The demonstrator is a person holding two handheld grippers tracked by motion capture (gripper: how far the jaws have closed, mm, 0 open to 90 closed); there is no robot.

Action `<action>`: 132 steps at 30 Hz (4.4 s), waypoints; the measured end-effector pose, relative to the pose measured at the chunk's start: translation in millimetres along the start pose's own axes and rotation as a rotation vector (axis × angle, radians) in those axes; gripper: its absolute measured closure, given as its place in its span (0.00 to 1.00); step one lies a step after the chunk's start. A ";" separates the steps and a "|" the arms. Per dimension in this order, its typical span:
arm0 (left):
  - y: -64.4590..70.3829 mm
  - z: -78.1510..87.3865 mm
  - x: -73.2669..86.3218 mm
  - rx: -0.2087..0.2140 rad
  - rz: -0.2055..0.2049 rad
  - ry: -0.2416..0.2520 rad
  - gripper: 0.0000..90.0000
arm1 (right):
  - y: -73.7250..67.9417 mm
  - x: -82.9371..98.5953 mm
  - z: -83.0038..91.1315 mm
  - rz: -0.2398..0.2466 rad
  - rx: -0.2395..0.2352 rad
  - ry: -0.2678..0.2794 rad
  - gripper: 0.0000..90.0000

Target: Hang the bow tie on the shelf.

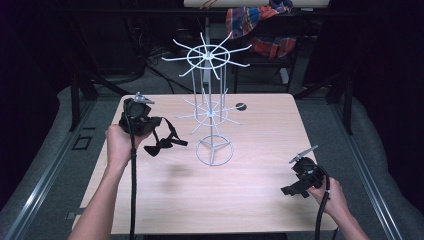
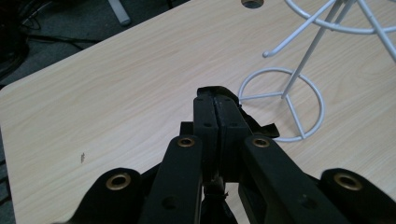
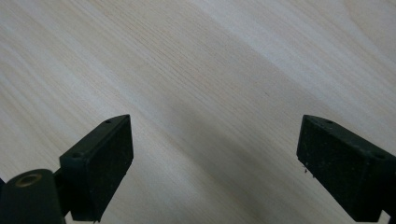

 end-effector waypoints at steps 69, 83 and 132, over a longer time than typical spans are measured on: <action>57.6 -30.9 -35.6 0.026 -0.097 0.052 0.98 | 0.6 1.9 1.5 0.021 -0.013 -0.014 0.12; 65.2 -45.9 -25.1 0.033 -0.124 0.040 0.98 | 0.6 3.3 2.5 0.020 -0.002 -0.020 0.12; 23.9 -36.8 49.3 0.026 -0.060 -0.057 0.20 | -1.3 3.0 0.5 0.029 -0.006 -0.020 0.12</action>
Point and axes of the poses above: each handheld gripper's, and its own axes: z roughly backward along the jaws, x roughly out of its underside, y roughly to its right, the point moved 9 cm from there along -z, roughly forward along the jaws, and after that the axes turned 7 degrees about -y, right-handed, at the moved point
